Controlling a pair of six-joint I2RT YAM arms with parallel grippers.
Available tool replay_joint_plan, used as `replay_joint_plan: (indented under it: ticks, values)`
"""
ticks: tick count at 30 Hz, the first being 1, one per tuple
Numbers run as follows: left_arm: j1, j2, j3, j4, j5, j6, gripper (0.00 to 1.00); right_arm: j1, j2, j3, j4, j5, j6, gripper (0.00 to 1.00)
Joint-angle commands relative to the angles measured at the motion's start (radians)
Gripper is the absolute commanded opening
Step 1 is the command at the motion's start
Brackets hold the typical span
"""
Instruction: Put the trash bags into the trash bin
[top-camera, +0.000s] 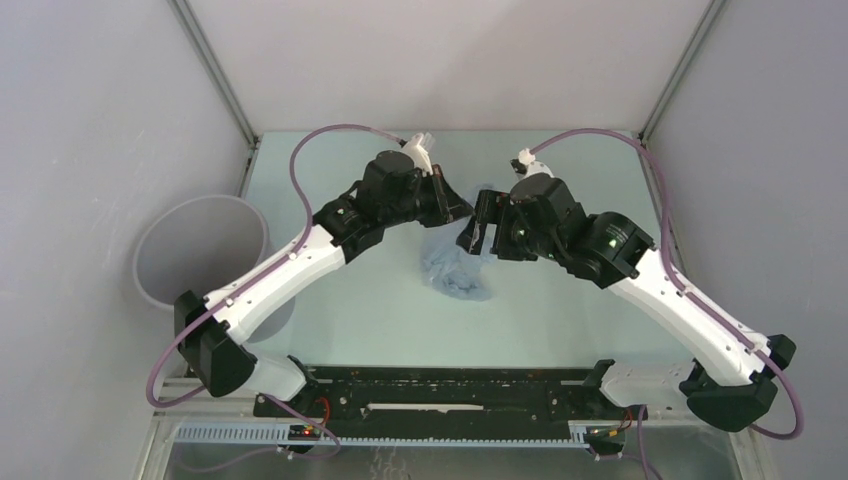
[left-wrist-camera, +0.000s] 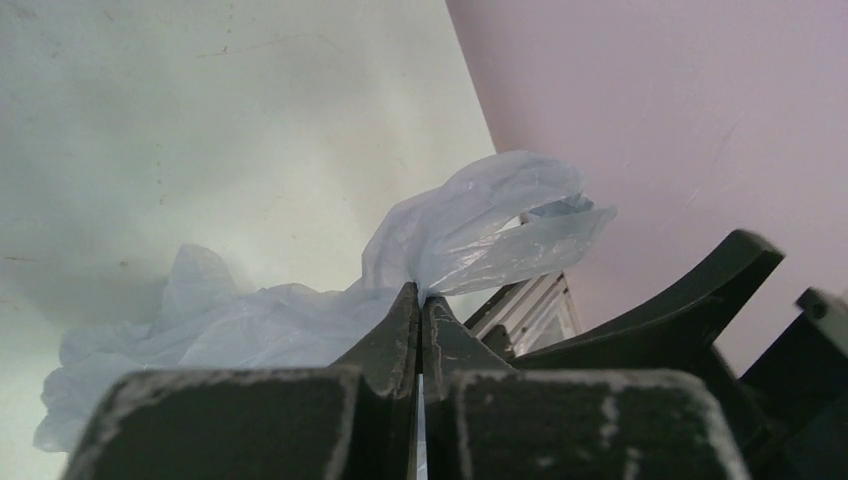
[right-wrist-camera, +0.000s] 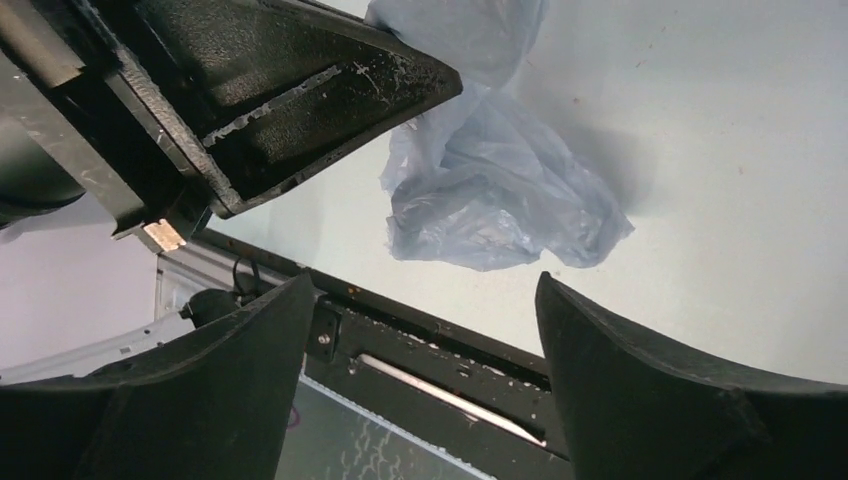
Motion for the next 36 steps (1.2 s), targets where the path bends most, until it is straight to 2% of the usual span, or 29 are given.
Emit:
replay_joint_plan:
  ticks: [1,6,11,12,14,16,19,20,21,23,26,28,31,34,36]
  values:
    - [0.009,-0.021,0.046,0.076,0.027,-0.105,0.00,0.024,0.018,-0.021,0.077,0.074,0.013,0.88]
    - [0.012,-0.038,0.007,0.118,0.042,-0.152,0.00,0.017,0.031,-0.053,0.135,0.128,-0.005,0.71]
    - [0.012,-0.071,-0.016,0.134,0.037,-0.155,0.00,0.000,0.051,-0.076,0.152,0.194,-0.033,0.73]
    - [0.012,-0.078,-0.020,0.134,0.033,-0.151,0.00,-0.004,0.050,-0.077,0.134,0.228,-0.029,0.70]
    - [0.016,-0.095,-0.028,0.133,0.027,-0.142,0.00,-0.013,0.027,-0.091,0.131,0.278,-0.041,0.52]
    - [0.024,-0.118,-0.044,0.130,0.019,-0.135,0.00,-0.029,-0.024,-0.134,0.170,0.292,-0.065,0.40]
    - [0.037,-0.161,-0.080,0.120,0.002,-0.127,0.00,-0.068,-0.113,-0.197,0.263,0.208,-0.133,0.11]
    - [0.043,-0.185,-0.095,0.110,-0.010,-0.122,0.00,-0.083,-0.132,-0.203,0.271,0.184,-0.146,0.03]
    - [0.048,-0.205,-0.109,0.100,-0.021,-0.116,0.00,-0.100,-0.150,-0.203,0.260,0.163,-0.150,0.01]
    - [0.065,-0.247,-0.150,0.102,-0.024,-0.109,0.00,-0.139,-0.186,-0.224,0.256,0.095,-0.160,0.04]
    - [0.085,-0.285,-0.198,0.119,-0.008,-0.107,0.00,-0.198,-0.223,-0.277,0.305,-0.022,-0.161,0.27]
    - [0.086,-0.291,-0.211,0.136,0.022,-0.106,0.00,-0.217,-0.214,-0.295,0.332,-0.080,-0.147,0.34]
    - [0.085,-0.293,-0.220,0.151,0.047,-0.115,0.00,-0.214,-0.171,-0.295,0.325,-0.066,-0.102,0.47]
    - [0.086,-0.299,-0.217,0.150,0.045,-0.109,0.00,-0.211,-0.128,-0.280,0.272,-0.025,-0.052,0.69]
    - [0.085,-0.300,-0.215,0.150,0.042,-0.107,0.00,-0.199,-0.101,-0.265,0.230,-0.004,-0.026,0.76]
